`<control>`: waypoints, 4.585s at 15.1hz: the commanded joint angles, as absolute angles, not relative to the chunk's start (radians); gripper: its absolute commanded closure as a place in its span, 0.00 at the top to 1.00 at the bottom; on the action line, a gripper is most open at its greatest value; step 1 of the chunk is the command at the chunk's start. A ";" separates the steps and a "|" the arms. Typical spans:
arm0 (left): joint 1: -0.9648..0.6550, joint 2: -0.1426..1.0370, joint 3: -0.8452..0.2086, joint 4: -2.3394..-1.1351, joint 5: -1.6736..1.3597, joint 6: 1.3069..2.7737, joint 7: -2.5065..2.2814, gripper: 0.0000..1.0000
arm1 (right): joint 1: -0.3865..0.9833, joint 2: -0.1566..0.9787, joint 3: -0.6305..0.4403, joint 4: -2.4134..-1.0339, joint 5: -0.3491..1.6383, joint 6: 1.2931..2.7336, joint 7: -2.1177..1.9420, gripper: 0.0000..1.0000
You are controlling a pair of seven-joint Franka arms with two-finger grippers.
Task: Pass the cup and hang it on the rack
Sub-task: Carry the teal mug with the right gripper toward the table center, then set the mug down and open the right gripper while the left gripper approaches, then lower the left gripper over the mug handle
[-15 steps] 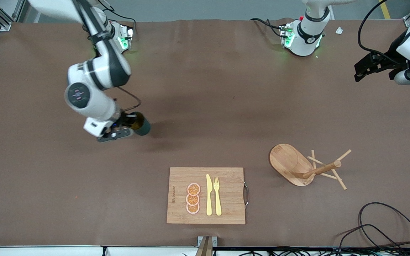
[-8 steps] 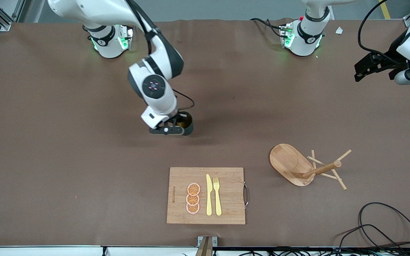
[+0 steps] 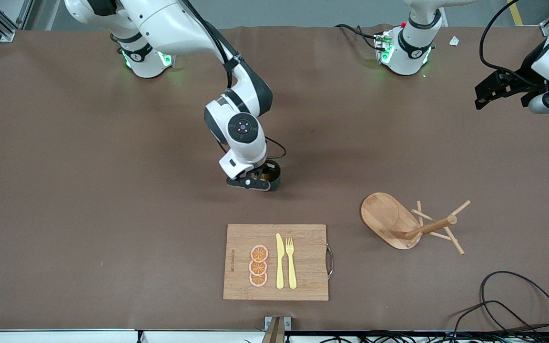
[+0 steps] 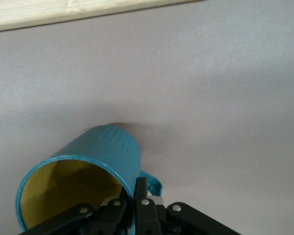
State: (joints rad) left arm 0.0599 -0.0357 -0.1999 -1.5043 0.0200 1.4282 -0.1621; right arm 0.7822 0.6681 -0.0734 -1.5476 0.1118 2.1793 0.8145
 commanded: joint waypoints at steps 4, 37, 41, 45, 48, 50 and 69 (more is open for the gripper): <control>0.060 -0.028 -0.204 -1.486 0.008 1.428 -0.170 1.00 | 0.830 0.683 -0.083 -1.526 0.150 2.168 0.871 0.01; -0.494 0.185 -0.209 -1.433 0.236 1.502 -0.802 1.00 | 0.175 0.246 -0.103 -1.571 0.008 1.615 0.052 1.00; -0.587 0.239 -0.209 -1.433 0.290 1.529 -0.931 1.00 | 0.060 0.221 -0.103 -1.572 -0.038 1.605 -0.098 1.00; -0.687 0.334 -0.207 -1.431 0.344 1.649 -1.173 1.00 | -0.017 0.192 -0.103 -1.571 -0.043 1.597 -0.107 1.00; -0.767 0.437 -0.207 -1.407 0.425 1.719 -1.403 1.00 | -0.029 0.184 -0.101 -1.554 -0.043 1.576 -0.104 1.00; -0.820 0.529 -0.207 -1.365 0.518 1.771 -1.576 1.00 | -0.026 0.193 -0.100 -1.525 -0.044 1.566 -0.100 1.00; -1.015 0.885 -0.193 -1.321 0.851 1.845 -2.342 0.87 | 0.002 0.088 -0.094 -1.525 -0.026 1.468 -0.092 1.00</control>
State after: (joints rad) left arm -0.9969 0.8649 -0.2024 -1.3413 0.8328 1.8541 -2.3309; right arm -0.0020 0.1552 -0.0973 -1.4521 -0.0239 1.4601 -0.1054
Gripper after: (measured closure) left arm 0.070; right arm 0.000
